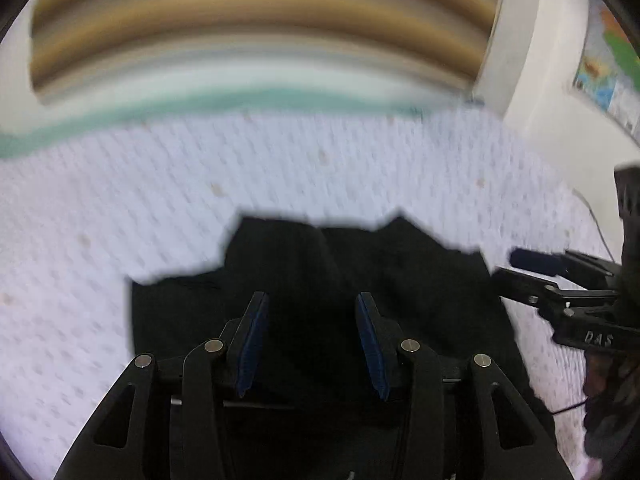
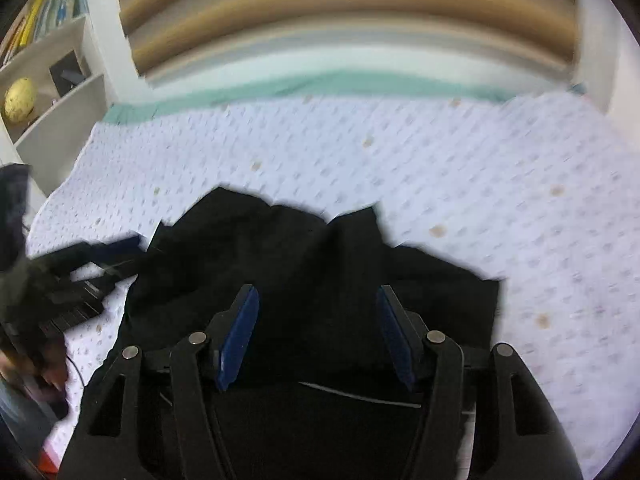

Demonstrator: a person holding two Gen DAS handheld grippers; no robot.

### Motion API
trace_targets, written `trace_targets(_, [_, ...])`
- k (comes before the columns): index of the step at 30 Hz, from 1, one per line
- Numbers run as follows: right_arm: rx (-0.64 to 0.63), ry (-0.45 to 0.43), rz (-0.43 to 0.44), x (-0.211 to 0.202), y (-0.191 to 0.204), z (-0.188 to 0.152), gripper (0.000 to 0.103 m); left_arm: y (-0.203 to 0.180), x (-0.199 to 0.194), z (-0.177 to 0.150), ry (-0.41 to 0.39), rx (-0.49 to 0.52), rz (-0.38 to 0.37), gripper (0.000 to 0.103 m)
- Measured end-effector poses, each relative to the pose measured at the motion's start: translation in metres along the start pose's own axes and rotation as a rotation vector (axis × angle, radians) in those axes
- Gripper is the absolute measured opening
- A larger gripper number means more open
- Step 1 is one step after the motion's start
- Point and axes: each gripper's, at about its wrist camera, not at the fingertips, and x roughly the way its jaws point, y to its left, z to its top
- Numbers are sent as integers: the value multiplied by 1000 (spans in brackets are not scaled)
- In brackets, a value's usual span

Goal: Fold large clothes

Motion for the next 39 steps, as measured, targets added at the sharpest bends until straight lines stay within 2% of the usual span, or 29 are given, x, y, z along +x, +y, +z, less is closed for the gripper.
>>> trace_targets(1, [4,33,10,10,1,-6,63,4,16,-6,45,-25,0,44])
trace_targets(2, [7,70,16,21,26,-22,62,5,30,-16,93,-52,4,40])
trace_targets(5, [15,163,4,62,32,-44,62,4,61,-49,177,-105,19,38])
trace_targets(9, [-1,218,-26,94,32,-74,62,13,92,-86,237,-237,-57,38])
trace_targets(11, [-42,243,-66,112,35,-84,62,16,102,-92,240,-232,-60,38])
trace_targets(12, [-21,244,-76,116,33,-87,62,14,105,-94,246,-223,-50,38])
trace_targets(14, [2,259,-82,114,33,-86,62,9,103,-93,263,-197,-31,38])
trace_targets(17, [-29,316,-88,100,38,-74,61,6,89,-82,296,-181,-16,38])
trace_targets(19, [-60,308,-101,81,41,-64,61,0,63,-68,233,-137,-3,37])
trace_targets(21, [-61,256,-111,60,42,-51,62,-7,38,-53,139,-102,-6,37])
trace_targets(23, [-47,197,-103,49,41,-38,62,-12,28,-40,86,-88,-42,37])
trace_targets(25, [-30,140,-107,45,38,-29,62,-16,34,-30,71,-63,-48,37])
trace_targets(28, [-10,119,-121,56,34,-26,62,-15,58,-31,98,-56,-29,37])
trace_targets(32, [23,171,-110,88,30,-42,62,-10,105,-40,173,-91,-19,37])
trace_targets(35, [15,193,-115,104,27,-50,62,-11,118,-44,186,-85,4,36])
trace_targets(39, [40,217,-98,111,21,-52,62,-2,132,-49,224,-130,-20,36])
